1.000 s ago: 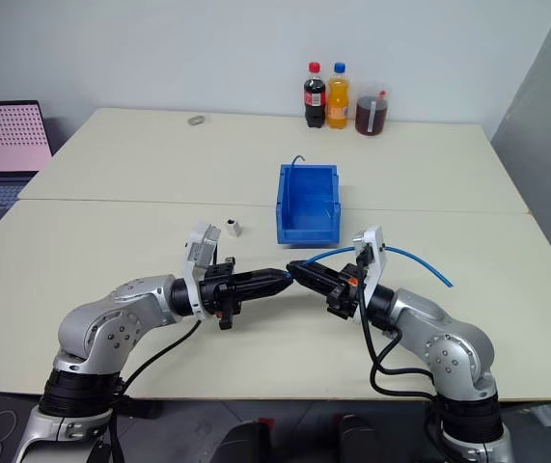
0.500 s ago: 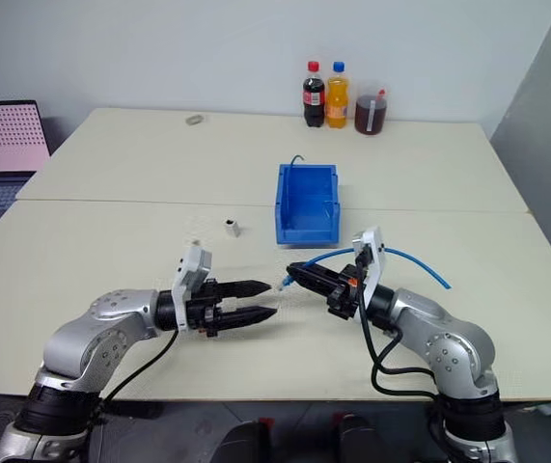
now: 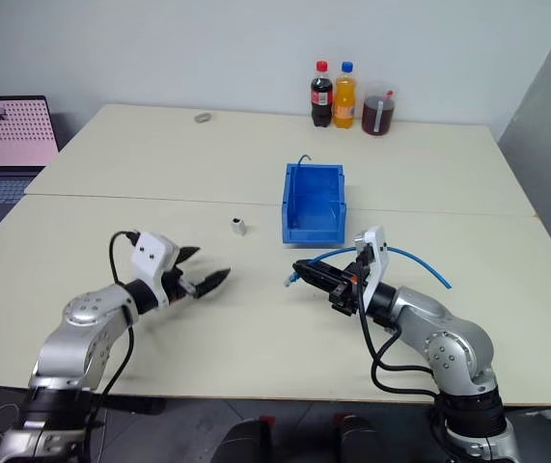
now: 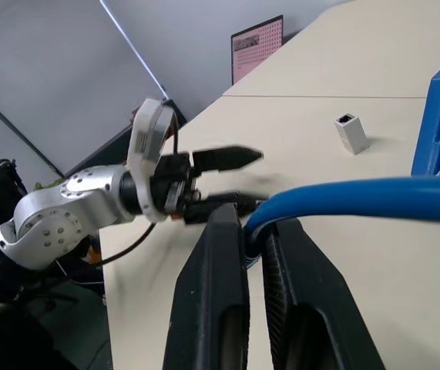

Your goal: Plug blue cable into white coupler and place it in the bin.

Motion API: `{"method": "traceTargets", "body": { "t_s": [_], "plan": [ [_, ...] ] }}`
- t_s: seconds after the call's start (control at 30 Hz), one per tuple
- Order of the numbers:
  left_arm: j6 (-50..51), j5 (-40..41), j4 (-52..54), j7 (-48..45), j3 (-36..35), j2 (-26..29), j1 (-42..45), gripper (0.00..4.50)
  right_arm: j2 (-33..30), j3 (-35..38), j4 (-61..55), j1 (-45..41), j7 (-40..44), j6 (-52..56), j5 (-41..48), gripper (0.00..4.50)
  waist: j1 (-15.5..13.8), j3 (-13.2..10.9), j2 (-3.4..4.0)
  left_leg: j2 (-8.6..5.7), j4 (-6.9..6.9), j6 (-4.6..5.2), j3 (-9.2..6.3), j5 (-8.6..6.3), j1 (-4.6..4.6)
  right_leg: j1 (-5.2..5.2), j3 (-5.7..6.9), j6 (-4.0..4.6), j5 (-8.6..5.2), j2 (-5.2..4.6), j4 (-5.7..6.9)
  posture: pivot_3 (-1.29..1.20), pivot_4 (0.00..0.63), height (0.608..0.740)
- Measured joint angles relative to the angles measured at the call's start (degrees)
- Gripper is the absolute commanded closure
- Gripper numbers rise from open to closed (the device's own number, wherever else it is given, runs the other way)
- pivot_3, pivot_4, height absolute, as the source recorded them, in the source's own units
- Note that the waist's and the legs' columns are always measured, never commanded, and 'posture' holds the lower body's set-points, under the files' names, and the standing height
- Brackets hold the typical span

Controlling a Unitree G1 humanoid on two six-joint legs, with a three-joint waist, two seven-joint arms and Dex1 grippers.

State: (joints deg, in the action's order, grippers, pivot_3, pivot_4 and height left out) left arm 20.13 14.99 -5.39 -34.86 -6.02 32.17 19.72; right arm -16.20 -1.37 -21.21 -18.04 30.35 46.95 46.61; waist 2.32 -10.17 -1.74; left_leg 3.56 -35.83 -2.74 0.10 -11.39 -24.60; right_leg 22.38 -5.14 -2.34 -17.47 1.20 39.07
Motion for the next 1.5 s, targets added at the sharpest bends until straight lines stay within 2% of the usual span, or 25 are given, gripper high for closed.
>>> {"method": "traceTargets", "body": {
  "t_s": [0.13, 0.33, 0.53, 0.9, 1.17, 1.33, 1.5],
  "plan": [
    [3.81, -1.67, -9.07, 3.56, 0.57, -1.96, 9.22, 0.04, 0.86, -0.06, 1.3, -1.71, -0.02, -1.62, -1.05, 4.5, -0.41, 0.0, 0.0, -0.02, -0.02, 0.0, -0.01, 0.0, -0.03, 0.02, 0.03, -0.02, 0.02, 0.03, -0.02, 0.0, 0.15, 0.74],
    [4.04, -3.72, -20.5, 2.7, 3.41, -4.01, 16.09, 0.04, 1.05, -0.49, 1.48, -2.08, -0.05, -2.02, -2.47, 4.5, -0.46, 0.01, -0.01, -0.03, -0.02, 0.0, 0.0, 0.0, -0.18, 0.16, 0.04, 0.05, 0.07, 0.03, -0.02, 0.0, 0.15, 0.74],
    [0.74, -5.83, -31.39, 0.35, 5.31, -6.56, 23.08, 0.04, 1.18, -0.57, 1.11, -1.77, -0.38, -2.09, -2.64, 4.5, -0.53, 0.01, -0.01, -0.05, -0.04, 0.0, 0.01, 0.0, -0.23, 0.22, 0.04, 0.25, 0.19, 0.03, 0.01, 0.0, 0.15, 0.74],
    [-8.13, -9.92, -49.18, 2.23, 5.69, -12.44, 33.21, 0.04, 1.22, -0.65, 0.58, -1.41, -0.87, -2.09, -2.68, 4.5, -0.58, 0.01, -0.02, -0.07, -0.08, 0.0, 0.01, 0.0, -0.27, 0.23, 0.04, 0.23, 0.21, 0.03, 0.01, 0.0, 0.15, 0.74],
    [-10.75, -10.36, -54.49, 5.56, 4.15, -13.56, 35.61, 1.5, 1.12, -0.94, -0.08, -1.08, -1.26, -2.09, -2.69, 4.5, -0.57, 0.02, -0.02, -0.07, -0.09, 0.0, 0.01, 0.0, -0.27, 0.23, 0.04, 0.22, 0.21, 0.04, 0.04, 0.0, 0.15, 0.74],
    [-11.28, -10.54, -55.65, 6.66, 3.25, -13.51, 35.95, 2.75, 1.12, -0.96, -0.09, -1.03, -1.66, -2.09, -2.69, 4.5, -0.58, 0.02, -0.03, -0.07, -0.1, -0.01, 0.01, 0.0, -0.27, 0.23, 0.04, 0.23, 0.22, 0.03, 0.04, 0.0, 0.15, 0.74],
    [-11.52, -10.66, -55.78, 6.7, 3.14, -13.52, 35.95, 3.71, 1.13, -1.01, -0.09, -1.03, -1.68, -2.09, -2.69, 4.5, -0.57, 0.02, -0.03, -0.07, -0.11, -0.01, 0.01, 0.01, -0.27, 0.22, 0.04, 0.23, 0.22, 0.03, 0.04, 0.0, 0.15, 0.74]
  ]
}}
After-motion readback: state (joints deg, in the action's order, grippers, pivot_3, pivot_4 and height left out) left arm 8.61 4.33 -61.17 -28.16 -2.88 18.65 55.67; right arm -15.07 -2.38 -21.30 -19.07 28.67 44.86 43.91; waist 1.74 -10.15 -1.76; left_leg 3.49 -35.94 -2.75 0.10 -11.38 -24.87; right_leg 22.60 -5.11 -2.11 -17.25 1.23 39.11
